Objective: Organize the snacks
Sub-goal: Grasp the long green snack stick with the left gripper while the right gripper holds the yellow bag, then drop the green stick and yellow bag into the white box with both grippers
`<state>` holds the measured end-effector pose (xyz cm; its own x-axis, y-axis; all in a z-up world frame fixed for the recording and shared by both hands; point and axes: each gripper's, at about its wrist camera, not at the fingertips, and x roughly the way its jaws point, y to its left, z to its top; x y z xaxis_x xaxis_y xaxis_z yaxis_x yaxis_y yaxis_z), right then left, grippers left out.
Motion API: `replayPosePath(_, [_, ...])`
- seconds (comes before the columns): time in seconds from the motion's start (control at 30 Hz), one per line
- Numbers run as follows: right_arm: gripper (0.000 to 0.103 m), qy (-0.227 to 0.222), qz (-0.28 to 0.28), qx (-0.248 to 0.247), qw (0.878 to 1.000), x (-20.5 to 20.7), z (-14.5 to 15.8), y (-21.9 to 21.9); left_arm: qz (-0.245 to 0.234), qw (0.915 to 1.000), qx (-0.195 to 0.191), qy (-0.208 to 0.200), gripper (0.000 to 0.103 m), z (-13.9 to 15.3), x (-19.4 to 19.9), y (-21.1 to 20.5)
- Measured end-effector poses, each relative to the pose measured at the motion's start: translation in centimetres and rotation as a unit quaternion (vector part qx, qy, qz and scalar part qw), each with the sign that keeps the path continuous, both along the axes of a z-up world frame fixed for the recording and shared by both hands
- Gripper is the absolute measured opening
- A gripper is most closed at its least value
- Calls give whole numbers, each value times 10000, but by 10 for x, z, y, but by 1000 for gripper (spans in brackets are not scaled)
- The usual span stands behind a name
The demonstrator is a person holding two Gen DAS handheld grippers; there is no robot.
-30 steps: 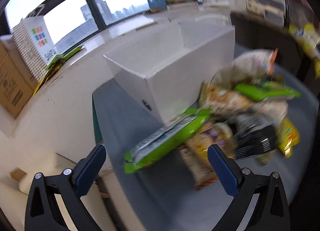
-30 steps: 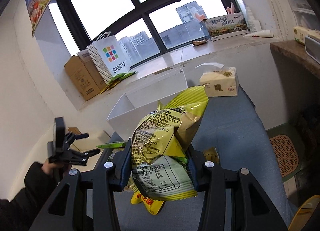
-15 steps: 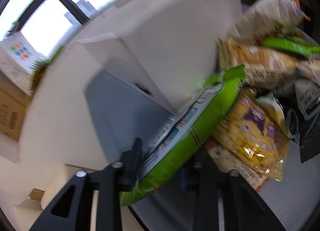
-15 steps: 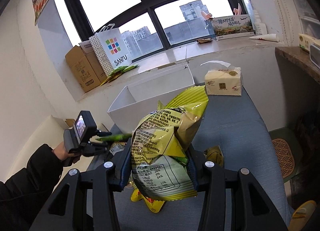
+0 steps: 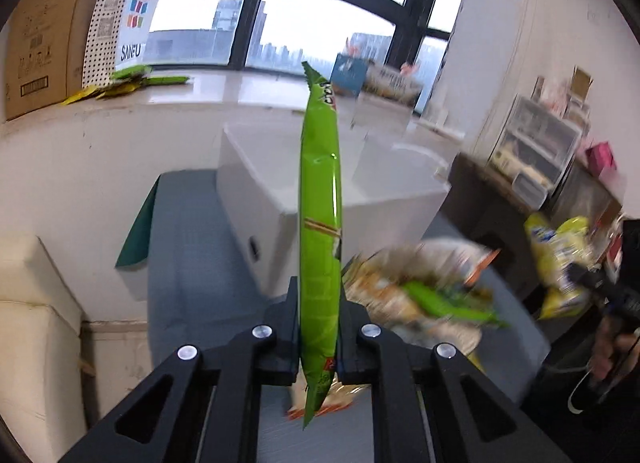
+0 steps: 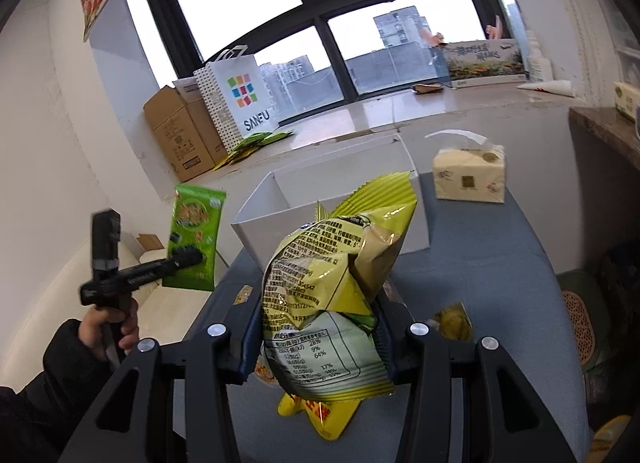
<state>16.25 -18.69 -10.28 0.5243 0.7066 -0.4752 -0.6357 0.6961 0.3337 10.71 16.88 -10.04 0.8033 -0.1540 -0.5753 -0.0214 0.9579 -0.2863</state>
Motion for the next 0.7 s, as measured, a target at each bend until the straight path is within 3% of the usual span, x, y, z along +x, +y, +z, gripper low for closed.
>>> replayPosePath(0.1, [51,-5,99,-18,9999,11,6,14,102,9983,-572,-76,13,11,5,2])
replayPosePath(0.37, [51,46,189,-168,9997,85,37,69,353,9958,-823,-185,13,46,60,12])
replayPosePath(0.57, [51,377,69,-631,9973,172,44,118,561,9960,-687,111,13,57,126,22])
replayPosePath(0.7, [51,518,-83,-957,9940,215,42,137,628,9965,-341,438,15,55,158,22])
